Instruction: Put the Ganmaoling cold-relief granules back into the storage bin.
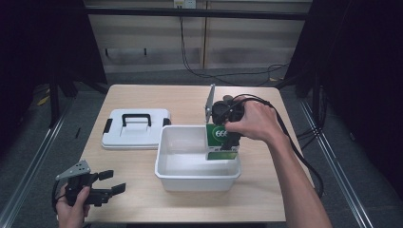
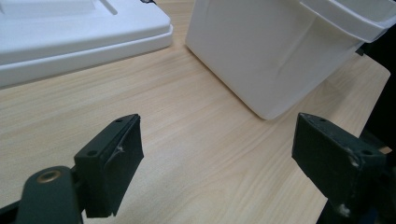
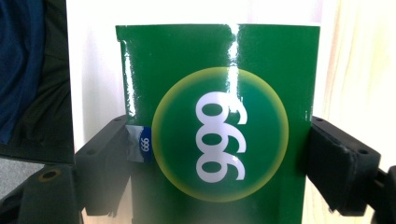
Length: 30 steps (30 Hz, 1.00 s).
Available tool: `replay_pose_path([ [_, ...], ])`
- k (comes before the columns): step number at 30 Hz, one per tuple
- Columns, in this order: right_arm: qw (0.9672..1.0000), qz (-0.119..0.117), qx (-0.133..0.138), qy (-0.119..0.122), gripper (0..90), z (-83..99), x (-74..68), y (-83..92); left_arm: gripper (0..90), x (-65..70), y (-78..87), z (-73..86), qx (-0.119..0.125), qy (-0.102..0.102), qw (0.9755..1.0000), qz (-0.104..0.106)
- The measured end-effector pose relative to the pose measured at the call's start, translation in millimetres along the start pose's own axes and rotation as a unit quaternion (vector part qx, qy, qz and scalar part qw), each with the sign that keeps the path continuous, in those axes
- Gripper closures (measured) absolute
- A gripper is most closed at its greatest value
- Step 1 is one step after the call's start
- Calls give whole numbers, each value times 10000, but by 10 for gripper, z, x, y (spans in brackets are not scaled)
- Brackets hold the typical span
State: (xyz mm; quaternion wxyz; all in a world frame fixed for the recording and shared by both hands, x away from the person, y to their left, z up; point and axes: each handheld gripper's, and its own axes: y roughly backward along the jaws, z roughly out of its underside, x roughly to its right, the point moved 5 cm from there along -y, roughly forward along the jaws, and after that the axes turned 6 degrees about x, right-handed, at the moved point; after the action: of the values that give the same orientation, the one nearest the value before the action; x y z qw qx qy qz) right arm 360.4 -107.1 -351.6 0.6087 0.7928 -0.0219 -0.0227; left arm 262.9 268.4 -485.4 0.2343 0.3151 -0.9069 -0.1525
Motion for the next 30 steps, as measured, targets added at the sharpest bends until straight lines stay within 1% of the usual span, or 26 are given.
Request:
replay_pose_path([
  [3, 10000, -50, -56, -32, 161, 17, 7, -72, 163, 0, -1, 0, 1, 2, 10000, -2],
  [4, 9999, -51, -123, -5, 161, 23, 17, -120, 163, 1, -1, 0, 2, 2, 10000, 4],
  [5, 9999, -51, -123, -5, 161, 23, 17, -120, 163, 1, -1, 0, 2, 2, 10000, 4],
  [6, 9998, -86, -161, -17, 161, 29, 22, -169, 163, 1, 1, 0, 3, -2, 10000, -2],
  [9, 9998, -108, -129, -50, 160, 40, 27, -219, 163, -1, -1, 1, 6, 4, 10000, 3],
  [17, 9996, -172, -228, -84, 160, 65, 55, -372, 163, 1, 1, 0, 5, -1, 10000, 2],
  [25, 9994, -176, -265, -126, 160, 84, 68, -484, 163, 0, 0, 1, 8, 4, 10000, 6],
  [27, 9994, -217, -254, -127, 159, 87, 74, -515, 163, -1, 2, 0, 14, 0, 10000, -3],
  [28, 9993, -217, -263, -180, 159, 98, 79, -543, 163, -1, 1, 0, 10, 1, 10000, 1],
  [29, 9993, -217, -263, -180, 159, 98, 79, -543, 163, -1, 1, 1, 7, 3, 10000, 7],
  [30, 9994, -207, -254, -126, 159, 108, 94, -575, 163, 1, 1, 1, 3, 0, 10000, 3],
])
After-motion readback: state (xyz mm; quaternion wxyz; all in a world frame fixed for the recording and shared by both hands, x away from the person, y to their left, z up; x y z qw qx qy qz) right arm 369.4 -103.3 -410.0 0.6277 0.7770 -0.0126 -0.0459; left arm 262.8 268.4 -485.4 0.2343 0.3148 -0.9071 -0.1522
